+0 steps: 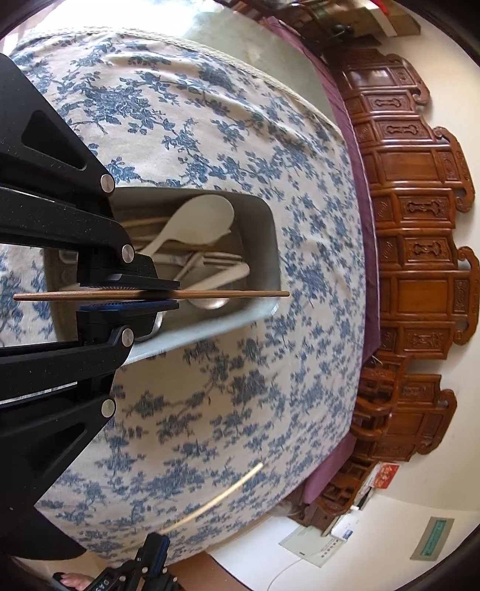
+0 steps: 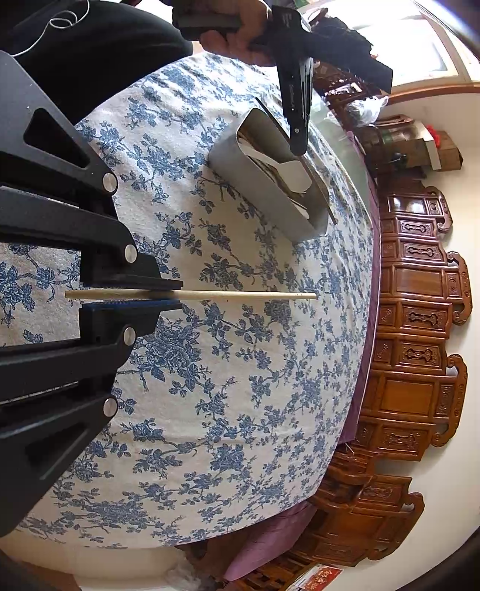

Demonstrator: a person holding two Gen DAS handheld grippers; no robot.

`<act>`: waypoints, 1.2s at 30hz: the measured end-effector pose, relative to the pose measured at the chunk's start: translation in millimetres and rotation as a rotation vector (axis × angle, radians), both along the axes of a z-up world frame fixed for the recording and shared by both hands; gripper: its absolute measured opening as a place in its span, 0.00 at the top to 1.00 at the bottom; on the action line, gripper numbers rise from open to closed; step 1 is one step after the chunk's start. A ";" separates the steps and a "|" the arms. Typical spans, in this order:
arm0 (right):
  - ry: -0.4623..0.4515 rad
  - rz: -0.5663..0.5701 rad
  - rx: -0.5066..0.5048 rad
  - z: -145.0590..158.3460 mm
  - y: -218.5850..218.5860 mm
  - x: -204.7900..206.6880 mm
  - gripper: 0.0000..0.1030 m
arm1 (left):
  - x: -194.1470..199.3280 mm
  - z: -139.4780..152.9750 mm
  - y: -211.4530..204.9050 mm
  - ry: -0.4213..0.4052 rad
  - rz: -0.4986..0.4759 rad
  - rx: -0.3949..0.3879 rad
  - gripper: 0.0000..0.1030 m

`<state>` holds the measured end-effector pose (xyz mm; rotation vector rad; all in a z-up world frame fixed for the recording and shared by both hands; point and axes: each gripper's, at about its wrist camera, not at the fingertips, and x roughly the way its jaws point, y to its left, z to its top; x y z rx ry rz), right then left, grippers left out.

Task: Organize utensils
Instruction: 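Carry the chopstick into the tray and lower it with the left tool, then open the left tool and lift it out of the tray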

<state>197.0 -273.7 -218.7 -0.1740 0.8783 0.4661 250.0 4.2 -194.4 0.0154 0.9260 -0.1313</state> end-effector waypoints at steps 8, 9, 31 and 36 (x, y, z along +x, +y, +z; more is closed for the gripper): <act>0.025 0.017 0.018 -6.7 16.5 6.0 0.94 | 14.5 -21.1 12.7 0.053 0.026 -0.005 0.96; 0.026 0.021 0.019 -6.7 20.3 6.6 0.94 | 16.1 -23.6 13.7 0.058 0.028 -0.003 0.96; 0.036 0.092 0.047 4.3 100.1 27.0 0.94 | 0.7 4.5 45.7 0.002 0.030 -0.018 0.86; 0.045 0.105 0.057 4.5 121.0 34.9 0.94 | -5.7 15.3 60.6 -0.021 0.043 -0.015 0.86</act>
